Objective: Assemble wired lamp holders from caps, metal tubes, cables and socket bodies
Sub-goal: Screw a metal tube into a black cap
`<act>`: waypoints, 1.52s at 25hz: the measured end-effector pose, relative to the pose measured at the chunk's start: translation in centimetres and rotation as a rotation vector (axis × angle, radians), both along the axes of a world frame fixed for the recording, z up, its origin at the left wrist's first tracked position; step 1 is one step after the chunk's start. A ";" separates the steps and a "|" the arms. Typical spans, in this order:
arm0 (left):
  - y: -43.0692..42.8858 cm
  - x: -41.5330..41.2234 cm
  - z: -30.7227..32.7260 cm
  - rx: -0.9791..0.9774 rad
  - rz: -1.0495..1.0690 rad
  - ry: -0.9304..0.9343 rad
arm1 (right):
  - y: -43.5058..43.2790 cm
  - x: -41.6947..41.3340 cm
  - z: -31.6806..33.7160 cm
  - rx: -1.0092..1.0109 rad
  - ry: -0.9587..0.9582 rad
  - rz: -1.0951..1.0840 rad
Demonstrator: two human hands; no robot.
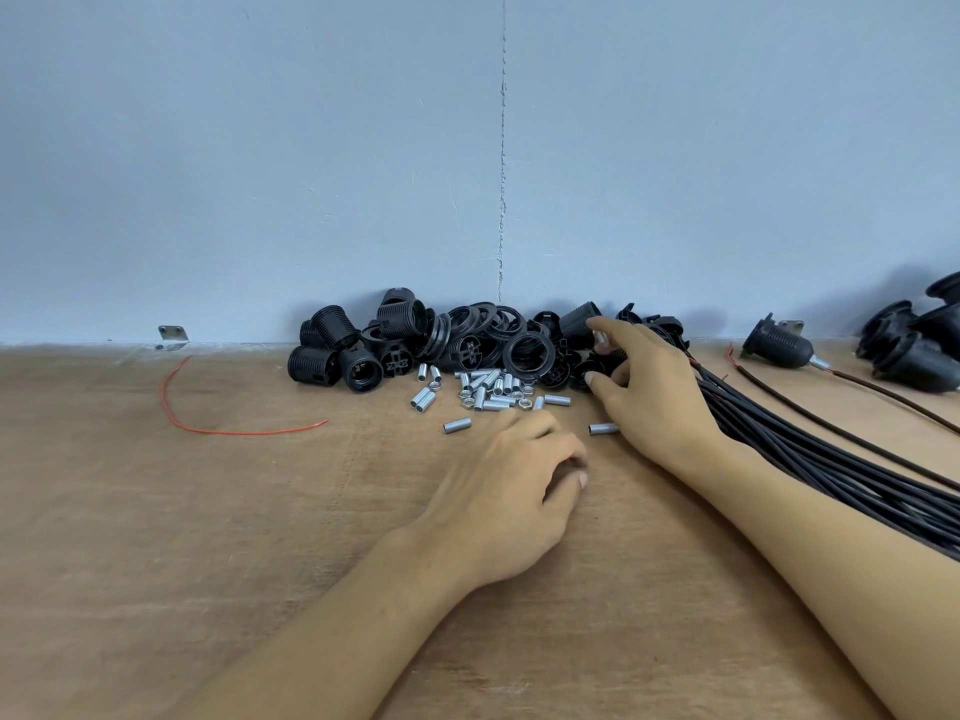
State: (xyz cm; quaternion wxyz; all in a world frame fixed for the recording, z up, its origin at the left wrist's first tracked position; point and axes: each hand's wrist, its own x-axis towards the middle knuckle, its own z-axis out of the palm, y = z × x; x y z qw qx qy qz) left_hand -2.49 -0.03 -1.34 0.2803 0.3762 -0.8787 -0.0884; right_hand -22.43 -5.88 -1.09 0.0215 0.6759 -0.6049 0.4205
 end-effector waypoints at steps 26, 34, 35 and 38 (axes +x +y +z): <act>-1.3 0.1 0.2 -0.224 0.148 -0.130 | 1.0 0.7 0.8 -0.028 -0.049 0.014; -1.7 0.0 -0.3 -0.120 0.102 -0.192 | 1.7 1.5 1.2 -0.024 -0.112 0.054; -1.8 0.0 -0.4 -0.112 0.113 -0.182 | 1.8 1.6 1.2 -0.016 -0.116 0.065; -1.9 0.1 -0.5 -0.105 0.114 -0.148 | 1.9 1.7 1.3 0.003 -0.138 0.073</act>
